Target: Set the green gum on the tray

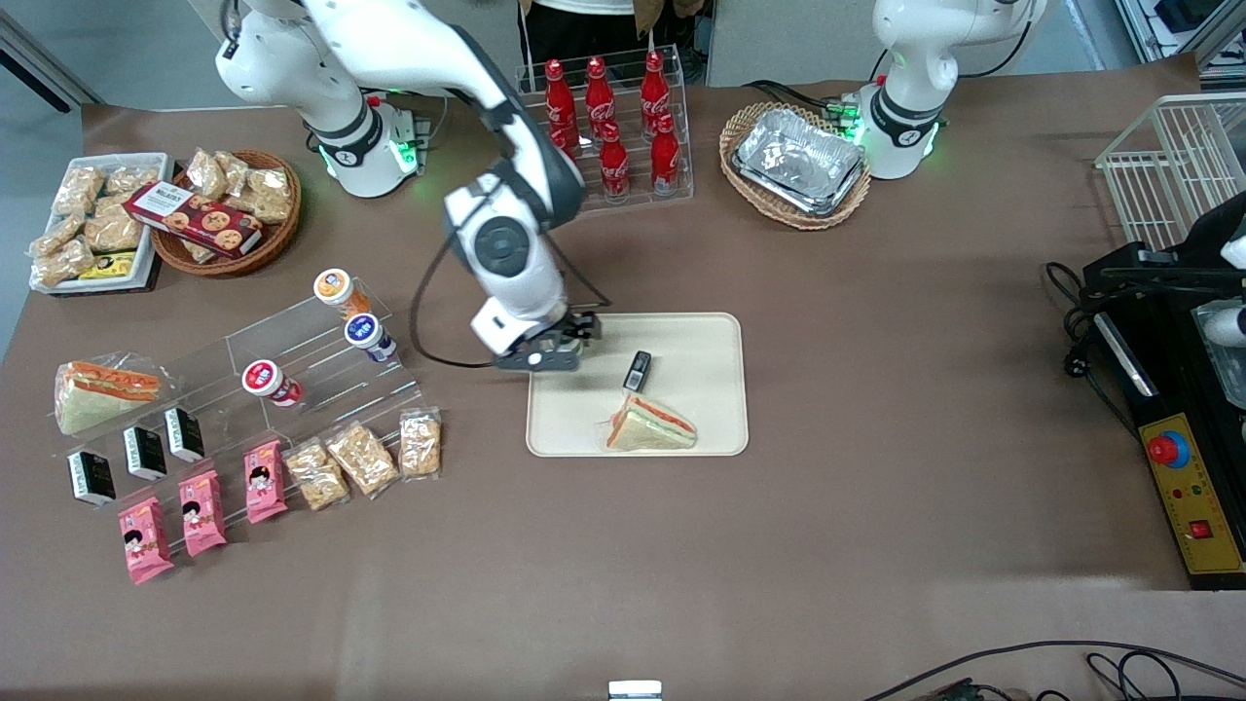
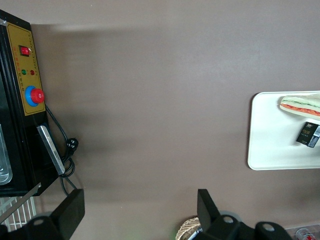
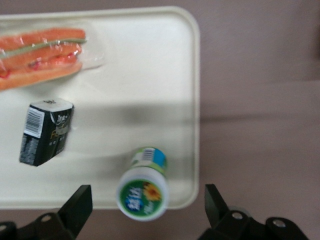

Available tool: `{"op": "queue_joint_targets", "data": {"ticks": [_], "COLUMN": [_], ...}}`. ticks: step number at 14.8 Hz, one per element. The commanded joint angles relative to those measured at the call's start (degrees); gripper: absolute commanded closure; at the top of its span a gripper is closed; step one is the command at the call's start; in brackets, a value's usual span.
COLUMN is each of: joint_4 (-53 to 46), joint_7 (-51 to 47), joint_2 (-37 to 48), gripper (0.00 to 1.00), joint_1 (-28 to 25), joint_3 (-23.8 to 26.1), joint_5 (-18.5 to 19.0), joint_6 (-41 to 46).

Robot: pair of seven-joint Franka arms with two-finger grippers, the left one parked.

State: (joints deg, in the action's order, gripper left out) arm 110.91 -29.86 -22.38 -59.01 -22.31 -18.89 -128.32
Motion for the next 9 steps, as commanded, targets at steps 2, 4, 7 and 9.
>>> {"op": "queue_joint_targets", "data": {"ticks": [2, 4, 7, 9], "joint_4": [-2.4, -5.3, -11.9, -17.5], "joint_7": [11.0, 13.1, 19.2, 22.2], "joint_2": [13.4, 15.9, 17.2, 17.1], "gripper": [0.00, 0.00, 0.00, 0.00], "joint_1": [8.7, 10.0, 10.0, 10.1], "joint_3": [-3.3, -5.5, -9.9, -13.2], "joint_5": [3.5, 6.8, 10.1, 10.2], "joint_6": [17.1, 22.5, 32.0, 38.8]}}
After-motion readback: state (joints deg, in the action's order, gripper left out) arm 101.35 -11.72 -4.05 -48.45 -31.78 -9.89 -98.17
